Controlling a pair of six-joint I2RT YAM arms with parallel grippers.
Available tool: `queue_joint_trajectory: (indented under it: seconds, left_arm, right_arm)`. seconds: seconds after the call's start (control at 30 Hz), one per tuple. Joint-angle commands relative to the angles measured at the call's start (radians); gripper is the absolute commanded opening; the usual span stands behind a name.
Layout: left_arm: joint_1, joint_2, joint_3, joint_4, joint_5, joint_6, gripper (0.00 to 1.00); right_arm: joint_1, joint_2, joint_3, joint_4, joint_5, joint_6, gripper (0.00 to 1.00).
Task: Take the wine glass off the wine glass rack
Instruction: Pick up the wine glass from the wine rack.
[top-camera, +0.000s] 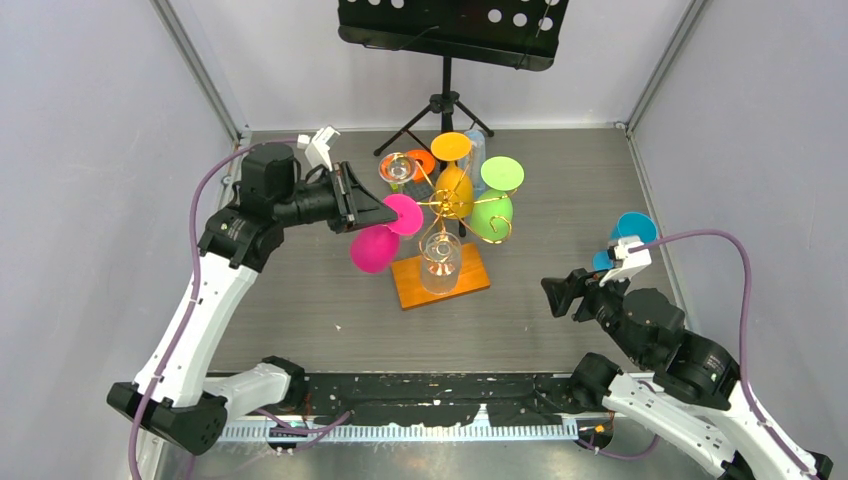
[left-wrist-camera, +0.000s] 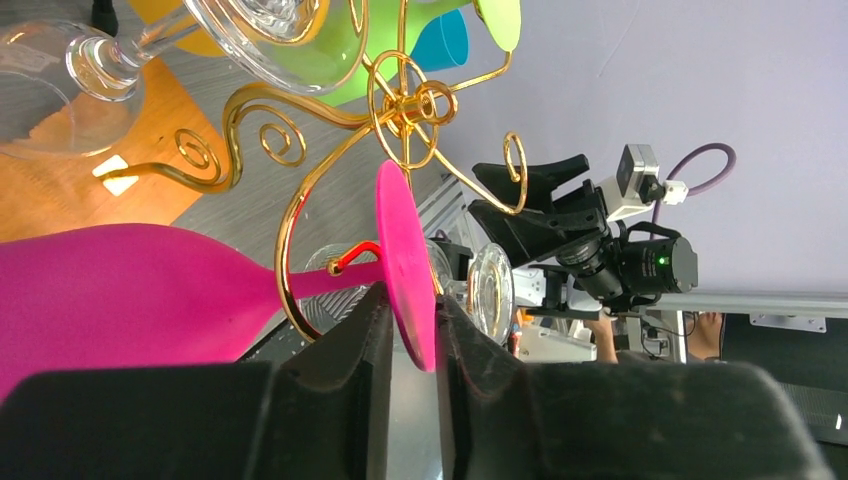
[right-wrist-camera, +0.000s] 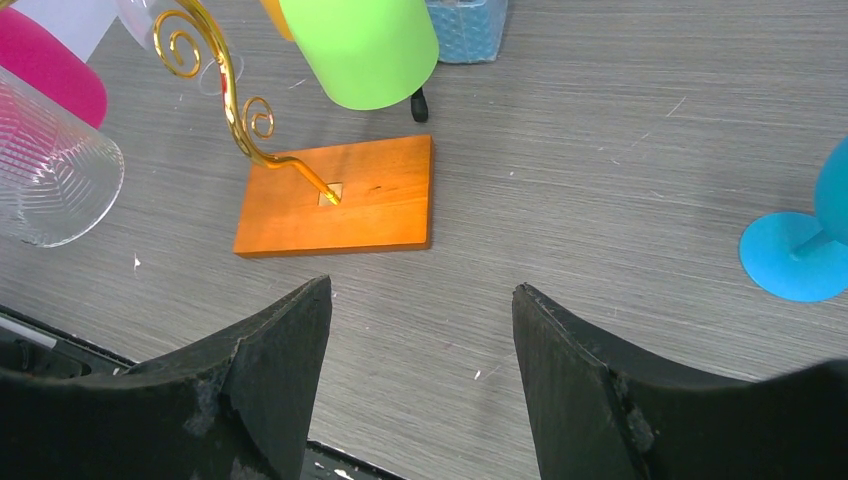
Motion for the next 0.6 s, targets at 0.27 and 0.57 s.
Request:
queue_joint_trajectory:
  seconds: [0.27,0.57]
  left_arm:
    - [0.003,0.026,0.042,0.018,0.032,0.034,0.04]
    - [0.003,0.044,0.05,0.022,0.041,0.038,0.0]
  right_arm:
    - [0.0,0.025,0.016,0.037,0.015,-0.006,0.73]
    - [0.0,0.034,0.02,0.035,0.024,-0.012,0.73]
